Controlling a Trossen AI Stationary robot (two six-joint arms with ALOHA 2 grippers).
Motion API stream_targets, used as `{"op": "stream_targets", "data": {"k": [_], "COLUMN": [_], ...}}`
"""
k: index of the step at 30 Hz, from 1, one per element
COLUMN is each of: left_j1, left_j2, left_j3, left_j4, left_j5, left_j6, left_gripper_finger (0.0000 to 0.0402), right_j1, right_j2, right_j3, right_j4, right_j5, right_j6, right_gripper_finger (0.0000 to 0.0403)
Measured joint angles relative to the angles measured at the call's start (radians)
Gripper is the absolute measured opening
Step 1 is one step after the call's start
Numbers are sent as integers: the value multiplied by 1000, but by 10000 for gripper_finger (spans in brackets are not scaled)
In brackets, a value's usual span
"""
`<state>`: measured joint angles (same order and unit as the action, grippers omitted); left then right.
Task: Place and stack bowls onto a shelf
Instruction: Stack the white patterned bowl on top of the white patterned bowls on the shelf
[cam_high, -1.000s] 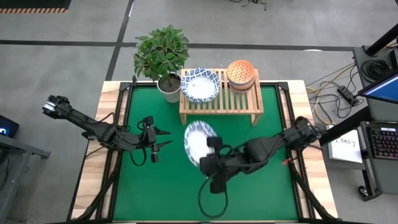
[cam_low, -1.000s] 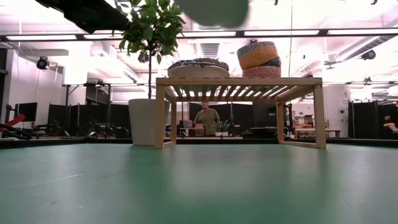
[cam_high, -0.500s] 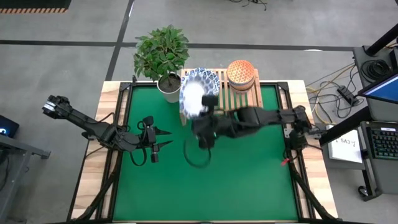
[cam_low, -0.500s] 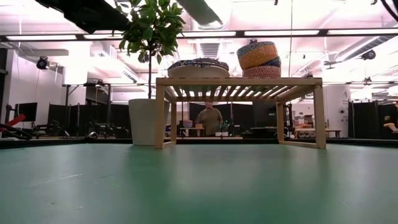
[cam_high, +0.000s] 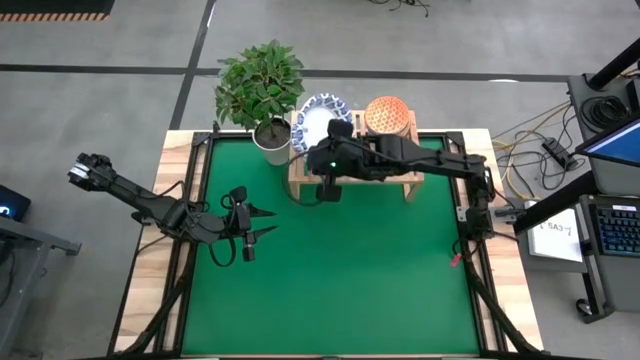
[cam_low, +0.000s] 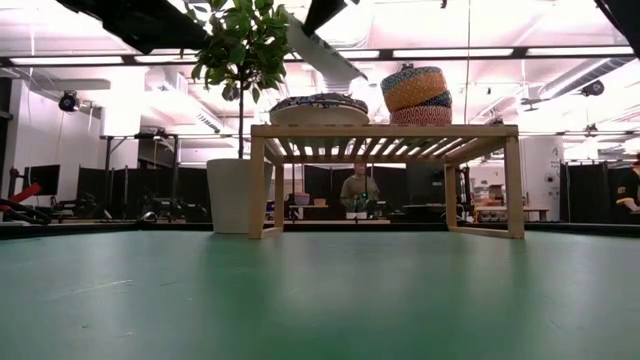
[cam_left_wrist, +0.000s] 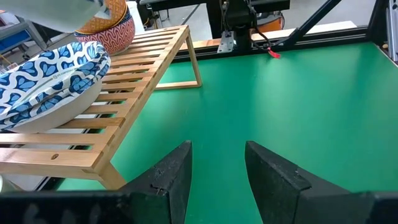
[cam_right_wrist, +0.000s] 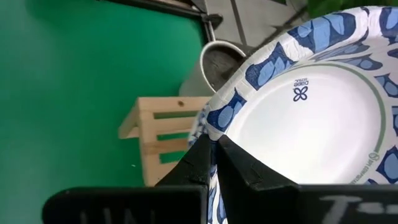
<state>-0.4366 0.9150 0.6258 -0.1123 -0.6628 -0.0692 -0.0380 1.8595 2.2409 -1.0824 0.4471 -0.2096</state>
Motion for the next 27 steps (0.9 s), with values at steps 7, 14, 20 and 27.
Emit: {"op": "stream_targets", "data": {"k": [7, 14, 20, 27], "left_j1": [0, 0, 0, 0], "left_j2": [0, 0, 0, 0], "left_j3": [0, 0, 0, 0], "left_j4": [0, 0, 0, 0], "left_j5": [0, 0, 0, 0], "left_j6": [0, 1, 1, 1], "left_gripper_finger": [132, 132, 132, 132], "right_j1": [-53, -86, -94, -89], "right_j2": [1, 1, 1, 1], "right_j3": [-34, -43, -43, -44], "right_j4": [16, 18, 19, 35], "right_j5": [-3, -21, -28, -34], "right_j6": [-14, -10, 1, 19], "right_gripper_finger": [11, 57, 97, 110]}}
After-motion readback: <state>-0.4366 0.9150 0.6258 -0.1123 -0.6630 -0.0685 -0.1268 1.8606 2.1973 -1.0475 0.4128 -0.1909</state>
